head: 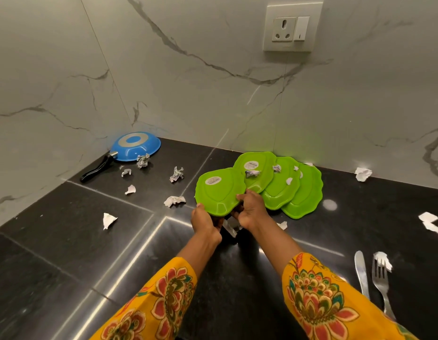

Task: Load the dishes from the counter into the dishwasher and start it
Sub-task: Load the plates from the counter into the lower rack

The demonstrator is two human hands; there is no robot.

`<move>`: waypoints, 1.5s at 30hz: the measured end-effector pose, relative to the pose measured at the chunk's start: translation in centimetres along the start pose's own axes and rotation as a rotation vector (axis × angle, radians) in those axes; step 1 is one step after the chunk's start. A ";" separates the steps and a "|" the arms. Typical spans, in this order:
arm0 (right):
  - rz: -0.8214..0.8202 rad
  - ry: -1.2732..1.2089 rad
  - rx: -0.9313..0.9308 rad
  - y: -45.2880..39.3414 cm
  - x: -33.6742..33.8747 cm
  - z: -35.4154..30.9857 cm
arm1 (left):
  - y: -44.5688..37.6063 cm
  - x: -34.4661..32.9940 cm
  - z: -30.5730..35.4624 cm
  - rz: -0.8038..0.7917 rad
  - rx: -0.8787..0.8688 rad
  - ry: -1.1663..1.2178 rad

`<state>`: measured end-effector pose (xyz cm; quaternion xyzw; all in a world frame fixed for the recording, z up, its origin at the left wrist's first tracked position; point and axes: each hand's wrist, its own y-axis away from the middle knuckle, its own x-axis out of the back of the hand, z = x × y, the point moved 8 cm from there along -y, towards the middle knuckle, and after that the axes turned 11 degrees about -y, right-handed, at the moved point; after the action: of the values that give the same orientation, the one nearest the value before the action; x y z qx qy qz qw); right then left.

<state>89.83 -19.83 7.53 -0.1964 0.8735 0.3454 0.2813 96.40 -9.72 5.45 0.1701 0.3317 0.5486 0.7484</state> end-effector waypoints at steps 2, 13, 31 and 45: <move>0.000 0.001 0.013 1.3 1.1 -0.1 | 1.4 0.4 -0.5 -0.037 -0.009 0.035; -0.008 0.096 0.059 11.7 10.4 -0.8 | 9.9 3.2 -5.4 -0.118 -0.002 0.023; 0.194 -0.057 0.172 28.9 28.7 -4.7 | 21.7 1.9 -19.4 -0.351 0.134 -0.109; 0.459 -0.078 0.445 42.4 46.1 -9.4 | 34.4 -3.6 -34.3 -0.711 0.284 -0.302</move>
<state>28.48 -4.36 5.17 0.0857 0.9376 0.2077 0.2653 47.96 -5.08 3.09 0.2253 0.3287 0.1736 0.9006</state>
